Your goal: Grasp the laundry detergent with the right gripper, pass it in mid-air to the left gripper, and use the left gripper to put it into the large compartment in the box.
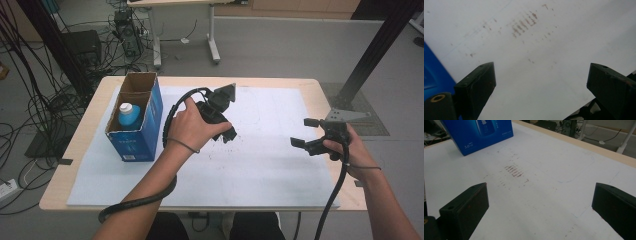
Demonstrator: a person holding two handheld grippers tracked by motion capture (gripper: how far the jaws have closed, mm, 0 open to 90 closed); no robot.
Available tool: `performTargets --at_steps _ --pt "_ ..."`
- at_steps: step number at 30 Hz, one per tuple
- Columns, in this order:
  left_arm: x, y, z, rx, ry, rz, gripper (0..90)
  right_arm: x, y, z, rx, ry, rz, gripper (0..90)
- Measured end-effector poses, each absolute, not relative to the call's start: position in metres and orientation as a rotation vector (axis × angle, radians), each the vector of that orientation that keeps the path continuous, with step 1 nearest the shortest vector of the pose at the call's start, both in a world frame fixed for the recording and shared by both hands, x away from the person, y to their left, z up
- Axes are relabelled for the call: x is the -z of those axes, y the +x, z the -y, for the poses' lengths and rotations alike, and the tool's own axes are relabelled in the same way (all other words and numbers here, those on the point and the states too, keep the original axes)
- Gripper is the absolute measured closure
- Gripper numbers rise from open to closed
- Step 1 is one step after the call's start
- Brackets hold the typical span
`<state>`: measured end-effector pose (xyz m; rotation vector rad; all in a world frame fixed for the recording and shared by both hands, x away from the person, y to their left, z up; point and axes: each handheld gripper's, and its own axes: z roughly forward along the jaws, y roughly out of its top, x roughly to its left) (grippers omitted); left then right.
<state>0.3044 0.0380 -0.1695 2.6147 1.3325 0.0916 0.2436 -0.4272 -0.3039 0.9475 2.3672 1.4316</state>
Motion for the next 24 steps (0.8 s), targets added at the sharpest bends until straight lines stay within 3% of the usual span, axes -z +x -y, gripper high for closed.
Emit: performTargets --at_steps 24 --pt "0.238 0.302 -0.024 -0.016 2.61 -1.309 9.0 0.291 0.259 0.411 -1.324 0.969 -2.43 1.1"
